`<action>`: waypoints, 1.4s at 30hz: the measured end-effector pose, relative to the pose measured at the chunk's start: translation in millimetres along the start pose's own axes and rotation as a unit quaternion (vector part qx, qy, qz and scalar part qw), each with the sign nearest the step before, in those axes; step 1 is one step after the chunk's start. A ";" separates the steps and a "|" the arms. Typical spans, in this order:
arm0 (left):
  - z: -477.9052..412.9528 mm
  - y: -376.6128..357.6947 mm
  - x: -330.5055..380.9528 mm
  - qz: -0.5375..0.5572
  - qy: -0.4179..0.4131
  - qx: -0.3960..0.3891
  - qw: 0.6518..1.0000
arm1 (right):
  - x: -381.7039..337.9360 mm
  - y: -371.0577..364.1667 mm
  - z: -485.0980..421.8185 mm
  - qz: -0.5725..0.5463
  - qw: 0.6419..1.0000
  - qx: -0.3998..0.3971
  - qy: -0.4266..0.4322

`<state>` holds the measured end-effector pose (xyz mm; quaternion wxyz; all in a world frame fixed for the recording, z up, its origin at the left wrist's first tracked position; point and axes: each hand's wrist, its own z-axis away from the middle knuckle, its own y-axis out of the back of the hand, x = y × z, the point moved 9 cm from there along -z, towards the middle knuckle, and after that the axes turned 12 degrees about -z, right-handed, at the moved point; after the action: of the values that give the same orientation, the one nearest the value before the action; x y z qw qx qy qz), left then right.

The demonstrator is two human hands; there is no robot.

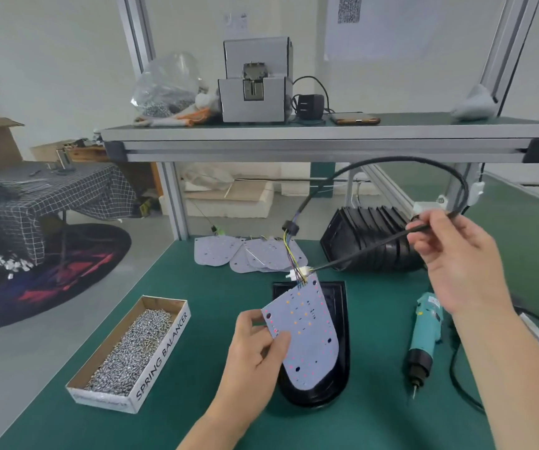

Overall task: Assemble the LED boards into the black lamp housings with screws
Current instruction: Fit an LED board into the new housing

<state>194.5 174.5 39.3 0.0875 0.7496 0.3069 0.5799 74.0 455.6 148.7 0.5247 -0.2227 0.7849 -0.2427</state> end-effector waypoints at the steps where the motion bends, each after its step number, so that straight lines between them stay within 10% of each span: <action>1: 0.7 0.1 0.9 0.006 -0.004 -0.005 1.000 | -2.3 3.2 0.4 -0.021 1.000 0.012 -0.002; 17: 10.3 -18.9 -8.9 0.212 0.006 -0.094 0.973 | -6.7 43.1 -0.4 0.011 0.997 0.077 -0.019; 42: 5.0 -23.9 12.9 0.137 -0.022 -0.104 0.985 | -25.3 -20.8 43.8 0.128 0.973 -0.105 0.164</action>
<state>192.3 201.9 36.6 0.0913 0.7838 0.1378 0.5986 125.7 448.2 165.1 0.3898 -0.1314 0.9031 -0.1233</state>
